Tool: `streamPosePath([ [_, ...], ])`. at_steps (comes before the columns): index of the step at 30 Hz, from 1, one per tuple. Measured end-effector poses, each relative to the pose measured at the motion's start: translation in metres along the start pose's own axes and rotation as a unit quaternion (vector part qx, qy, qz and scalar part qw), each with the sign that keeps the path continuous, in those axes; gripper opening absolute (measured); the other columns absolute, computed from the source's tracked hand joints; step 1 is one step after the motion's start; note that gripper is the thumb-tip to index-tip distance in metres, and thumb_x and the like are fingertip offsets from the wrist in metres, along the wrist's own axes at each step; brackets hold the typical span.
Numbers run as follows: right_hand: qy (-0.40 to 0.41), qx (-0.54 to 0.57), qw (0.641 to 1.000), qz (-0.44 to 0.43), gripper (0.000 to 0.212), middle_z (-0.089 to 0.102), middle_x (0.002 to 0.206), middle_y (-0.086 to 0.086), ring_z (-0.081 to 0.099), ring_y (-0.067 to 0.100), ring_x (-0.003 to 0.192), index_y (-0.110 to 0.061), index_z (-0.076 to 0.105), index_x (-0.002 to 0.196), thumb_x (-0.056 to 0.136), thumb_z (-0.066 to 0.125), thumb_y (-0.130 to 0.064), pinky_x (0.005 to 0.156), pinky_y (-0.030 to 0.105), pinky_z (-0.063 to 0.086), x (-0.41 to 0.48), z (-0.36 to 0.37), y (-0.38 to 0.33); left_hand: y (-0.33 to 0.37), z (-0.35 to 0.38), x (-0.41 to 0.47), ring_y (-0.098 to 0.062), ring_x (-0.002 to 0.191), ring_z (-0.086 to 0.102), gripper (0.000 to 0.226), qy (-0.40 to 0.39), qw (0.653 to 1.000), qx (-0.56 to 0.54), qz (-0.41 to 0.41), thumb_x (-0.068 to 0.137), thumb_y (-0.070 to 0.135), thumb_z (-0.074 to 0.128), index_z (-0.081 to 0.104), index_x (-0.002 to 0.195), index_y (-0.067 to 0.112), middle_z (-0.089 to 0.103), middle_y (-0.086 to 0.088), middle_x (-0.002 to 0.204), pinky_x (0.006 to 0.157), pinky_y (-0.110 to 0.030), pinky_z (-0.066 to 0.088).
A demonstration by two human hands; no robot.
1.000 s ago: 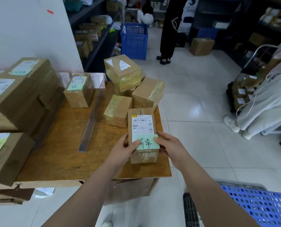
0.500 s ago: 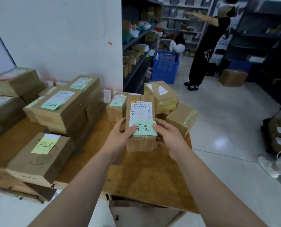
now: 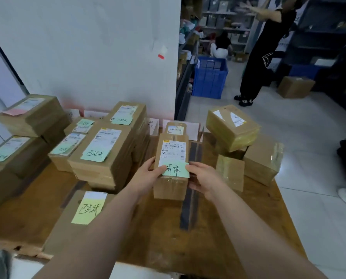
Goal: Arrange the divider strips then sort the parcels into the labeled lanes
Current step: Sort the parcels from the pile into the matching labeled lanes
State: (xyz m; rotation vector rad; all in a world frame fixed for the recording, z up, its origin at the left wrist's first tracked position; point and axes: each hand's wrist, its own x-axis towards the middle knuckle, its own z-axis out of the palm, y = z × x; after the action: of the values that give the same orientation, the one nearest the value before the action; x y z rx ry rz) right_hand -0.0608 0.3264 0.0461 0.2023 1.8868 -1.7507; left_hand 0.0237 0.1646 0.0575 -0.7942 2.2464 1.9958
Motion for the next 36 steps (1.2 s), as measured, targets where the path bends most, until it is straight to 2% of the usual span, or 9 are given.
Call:
streamPosePath([
  [4, 0.021, 0.006, 0.999, 0.030, 0.036, 0.074, 0.099, -0.002, 0.071, 0.010, 0.083, -0.021, 0.059, 0.126, 0.091, 0.066, -0.021, 0.068, 0.030, 0.058, 0.020, 0.021, 0.014, -0.016, -0.014, 0.026, -0.013, 0.104, 0.066, 0.064, -0.016, 0.999, 0.006, -0.031, 0.094, 0.032, 0.064, 0.032, 0.149, 0.027, 0.065, 0.001, 0.126, 0.086, -0.036, 0.058],
  [8, 0.037, 0.019, 0.998, 0.057, 0.039, 0.075, 0.099, 0.001, 0.071, 0.014, 0.090, -0.018, 0.056, 0.130, 0.092, 0.064, -0.019, 0.085, 0.042, 0.058, 0.040, 0.032, 0.029, -0.030, -0.019, 0.047, -0.014, 0.104, 0.067, 0.066, -0.040, 0.997, 0.004, -0.061, 0.094, 0.029, 0.063, 0.031, 0.151, 0.027, 0.064, 0.000, 0.129, 0.089, -0.040, 0.058],
  [13, 0.047, 0.025, 0.996, 0.077, 0.040, 0.073, 0.105, 0.002, 0.070, 0.016, 0.095, -0.016, 0.054, 0.133, 0.094, 0.061, -0.018, 0.089, 0.045, 0.056, 0.058, 0.039, 0.042, -0.044, -0.015, 0.066, -0.019, 0.114, 0.063, 0.064, -0.042, 0.995, 0.016, -0.085, 0.095, 0.028, 0.061, 0.029, 0.151, 0.030, 0.060, -0.003, 0.135, 0.095, -0.046, 0.054],
  [18, 0.056, 0.014, 0.994, 0.091, 0.044, 0.072, 0.105, 0.003, 0.070, 0.015, 0.091, -0.017, 0.049, 0.138, 0.095, 0.060, -0.017, 0.075, 0.037, 0.061, 0.069, 0.042, 0.048, -0.057, -0.012, 0.077, -0.019, 0.115, 0.062, 0.065, -0.045, 0.994, 0.024, -0.102, 0.096, 0.028, 0.060, 0.026, 0.152, 0.032, 0.059, -0.002, 0.137, 0.095, -0.045, 0.054],
  [22, 0.059, 0.005, 0.993, 0.098, 0.047, 0.070, 0.107, 0.004, 0.070, 0.014, 0.087, -0.016, 0.047, 0.140, 0.095, 0.060, -0.014, 0.066, 0.033, 0.062, 0.072, 0.042, 0.056, -0.070, -0.010, 0.083, -0.015, 0.109, 0.064, 0.065, -0.038, 0.993, 0.035, -0.107, 0.096, 0.027, 0.060, 0.028, 0.151, 0.035, 0.060, 0.001, 0.134, 0.087, -0.037, 0.059],
  [26, 0.060, 0.018, 0.994, 0.094, 0.047, 0.070, 0.110, 0.005, 0.070, 0.012, 0.084, -0.015, 0.048, 0.140, 0.095, 0.060, -0.013, 0.059, 0.027, 0.059, 0.078, 0.042, 0.056, -0.074, -0.010, 0.093, -0.011, 0.101, 0.066, 0.062, -0.039, 0.993, 0.028, -0.109, 0.096, 0.026, 0.060, 0.031, 0.150, 0.037, 0.062, 0.011, 0.115, 0.077, -0.032, 0.061],
  [30, 0.065, 0.008, 0.994, 0.086, 0.047, 0.070, 0.101, 0.000, 0.069, 0.011, 0.082, -0.016, 0.049, 0.139, 0.094, 0.061, -0.015, 0.055, 0.025, 0.057, 0.081, 0.042, 0.056, -0.075, -0.008, 0.097, -0.011, 0.102, 0.065, 0.061, -0.037, 0.993, 0.040, -0.106, 0.097, 0.028, 0.059, 0.030, 0.150, 0.038, 0.062, 0.011, 0.118, 0.077, -0.032, 0.061],
  [34, 0.074, -0.040, 0.995, 0.051, 0.045, 0.067, 0.118, 0.003, 0.068, 0.013, 0.095, -0.015, 0.051, 0.137, 0.094, 0.062, -0.019, 0.063, 0.026, 0.060, 0.076, 0.042, 0.054, -0.068, -0.007, 0.096, -0.004, 0.087, 0.064, 0.058, -0.018, 0.993, 0.084, -0.076, 0.098, 0.030, 0.057, 0.032, 0.150, 0.029, 0.062, 0.004, 0.130, 0.050, -0.015, 0.053],
  [36, 0.090, -0.080, 0.993, 0.018, 0.044, 0.063, 0.127, 0.002, 0.062, 0.016, 0.110, -0.017, 0.052, 0.137, 0.094, 0.062, -0.022, 0.077, 0.029, 0.058, 0.071, 0.039, 0.049, -0.058, -0.007, 0.094, 0.000, 0.080, 0.063, 0.051, -0.013, 0.994, 0.099, -0.039, 0.099, 0.028, 0.056, 0.038, 0.146, 0.025, 0.062, 0.007, 0.127, 0.048, -0.013, 0.049],
])
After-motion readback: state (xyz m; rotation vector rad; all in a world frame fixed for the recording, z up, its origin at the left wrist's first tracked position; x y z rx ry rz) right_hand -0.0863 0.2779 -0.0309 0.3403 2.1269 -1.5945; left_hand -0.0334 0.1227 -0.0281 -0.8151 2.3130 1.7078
